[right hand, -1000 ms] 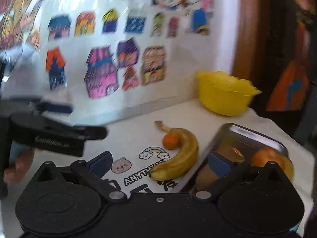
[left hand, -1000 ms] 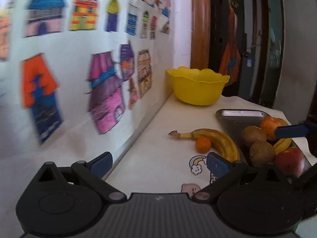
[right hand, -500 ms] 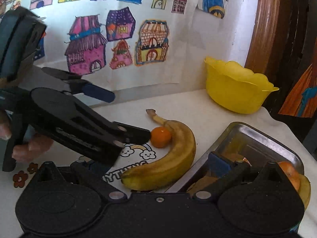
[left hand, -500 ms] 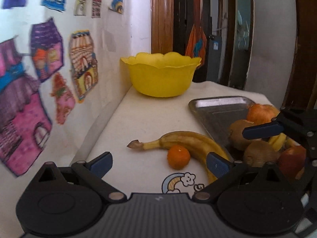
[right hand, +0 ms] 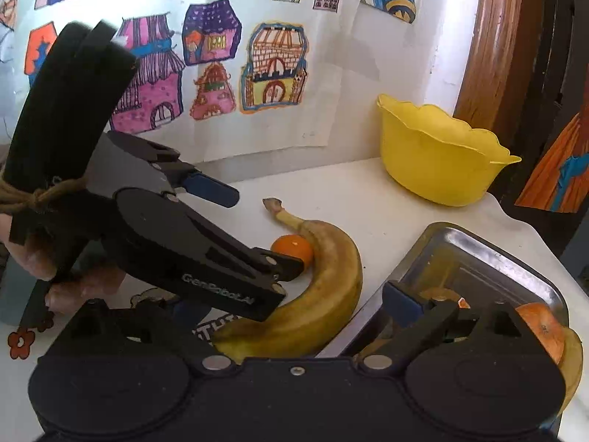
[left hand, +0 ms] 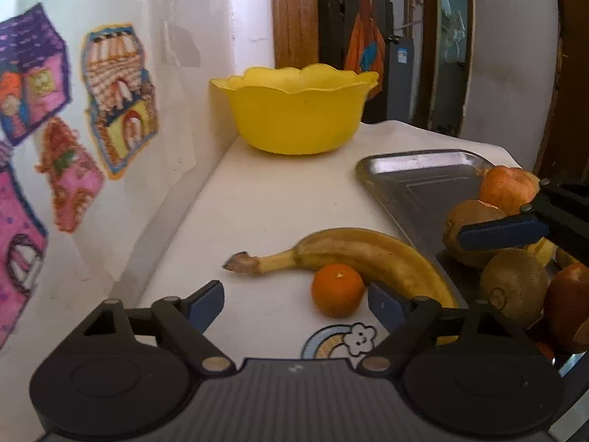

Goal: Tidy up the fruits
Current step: 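Close the left tool around the tangerine beside the banana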

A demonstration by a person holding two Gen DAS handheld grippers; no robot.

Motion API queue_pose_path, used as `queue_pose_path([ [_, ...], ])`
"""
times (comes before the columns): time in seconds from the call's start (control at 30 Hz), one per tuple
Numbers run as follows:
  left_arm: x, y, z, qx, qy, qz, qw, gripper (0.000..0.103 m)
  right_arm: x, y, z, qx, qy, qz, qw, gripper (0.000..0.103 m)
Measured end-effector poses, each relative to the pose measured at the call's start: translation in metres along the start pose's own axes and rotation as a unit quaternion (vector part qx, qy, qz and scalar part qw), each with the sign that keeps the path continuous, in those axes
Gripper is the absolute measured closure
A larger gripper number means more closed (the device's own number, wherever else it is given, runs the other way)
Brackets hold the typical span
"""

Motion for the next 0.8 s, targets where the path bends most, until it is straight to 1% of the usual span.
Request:
queue_pose_path([
  [0.03,0.000,-0.001,-0.003,-0.015,0.008,0.004,0.9999,0.026,0.000,0.000,-0.001,0.001,0.002,-0.001,1.000,0.008],
  [0.17,0.002,-0.001,-0.006,-0.026,0.015,0.002,0.9995,0.029,-0.002,0.000,-0.002,0.003,0.007,-0.006,1.000,0.015],
  [0.2,0.002,-0.001,-0.006,-0.029,0.017,0.005,0.9994,0.034,-0.002,0.000,-0.002,0.001,0.007,-0.006,1.000,0.017],
  [0.23,0.001,0.000,-0.007,-0.029,0.019,0.008,0.9994,0.042,-0.002,0.000,-0.002,-0.001,0.008,-0.007,1.000,0.017],
  [0.3,0.001,0.001,-0.011,-0.028,0.024,0.013,0.9992,0.044,-0.002,0.001,-0.002,-0.008,0.011,-0.006,1.000,0.020],
  [0.37,0.002,0.000,-0.012,-0.027,0.025,0.013,0.9992,0.050,-0.003,0.001,-0.003,-0.017,0.014,-0.009,1.000,0.021],
  [0.43,0.003,-0.001,-0.013,-0.028,0.025,0.016,0.9992,0.062,-0.004,0.001,-0.005,-0.027,0.017,-0.012,0.999,0.024],
  [0.5,0.005,-0.001,-0.015,-0.018,0.027,0.017,0.9993,0.068,-0.004,0.001,-0.008,-0.030,0.021,-0.017,0.999,0.026],
  [0.57,0.006,0.002,-0.015,-0.006,0.030,0.027,0.9992,0.069,-0.005,0.002,-0.010,-0.023,0.026,-0.022,0.999,0.032],
  [0.6,0.006,0.004,-0.014,-0.002,0.030,0.032,0.9990,0.069,-0.005,0.003,-0.010,-0.025,0.025,-0.018,0.999,0.032],
  [0.7,0.003,0.013,-0.007,0.017,0.035,0.048,0.9981,0.069,-0.004,0.004,-0.012,-0.028,0.030,-0.018,0.999,0.032],
  [0.8,-0.001,0.025,0.004,0.037,0.042,0.062,0.9965,0.069,-0.002,0.004,-0.018,-0.033,0.039,-0.021,0.998,0.027],
])
Point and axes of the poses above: each gripper's, at about its wrist camera, not at the fingertips, and z roughly against the way its jaws point, y to its left, x to its top, the point moved 1 cm from there along -z, roughly the way its jaws point, and after that the axes turned 13 degrees about -y, right-handed, at the moved point
